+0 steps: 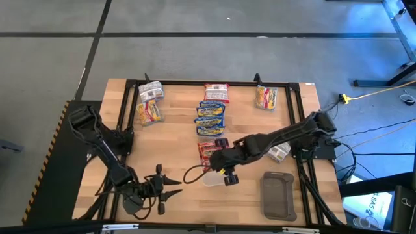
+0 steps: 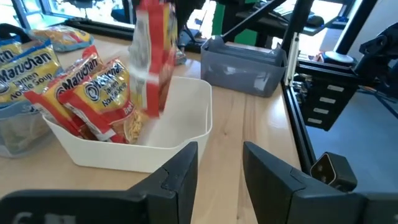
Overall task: Sort Maruchan noodles
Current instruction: Put the red noodle pack into the white bin
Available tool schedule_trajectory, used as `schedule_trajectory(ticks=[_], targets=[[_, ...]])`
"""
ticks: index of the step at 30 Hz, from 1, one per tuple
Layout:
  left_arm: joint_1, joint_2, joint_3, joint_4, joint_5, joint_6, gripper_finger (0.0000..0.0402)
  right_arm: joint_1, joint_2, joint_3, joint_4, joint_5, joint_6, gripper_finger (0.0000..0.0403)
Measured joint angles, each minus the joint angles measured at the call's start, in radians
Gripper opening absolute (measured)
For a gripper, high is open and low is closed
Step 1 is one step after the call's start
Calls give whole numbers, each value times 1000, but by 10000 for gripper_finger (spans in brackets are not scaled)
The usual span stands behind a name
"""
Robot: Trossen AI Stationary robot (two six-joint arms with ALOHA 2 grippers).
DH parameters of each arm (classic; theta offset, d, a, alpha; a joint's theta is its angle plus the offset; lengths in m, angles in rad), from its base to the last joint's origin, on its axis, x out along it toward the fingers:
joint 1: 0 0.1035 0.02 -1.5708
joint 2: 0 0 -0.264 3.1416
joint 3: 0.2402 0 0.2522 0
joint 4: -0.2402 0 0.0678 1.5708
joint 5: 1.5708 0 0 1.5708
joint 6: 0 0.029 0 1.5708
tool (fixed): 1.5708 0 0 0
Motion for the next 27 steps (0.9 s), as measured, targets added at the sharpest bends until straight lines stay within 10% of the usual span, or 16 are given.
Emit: schedule_trajectory(ticks=[27], targets=[[10, 0, 0, 1, 28, -3, 120, -25, 176, 12, 19, 35, 4, 200]])
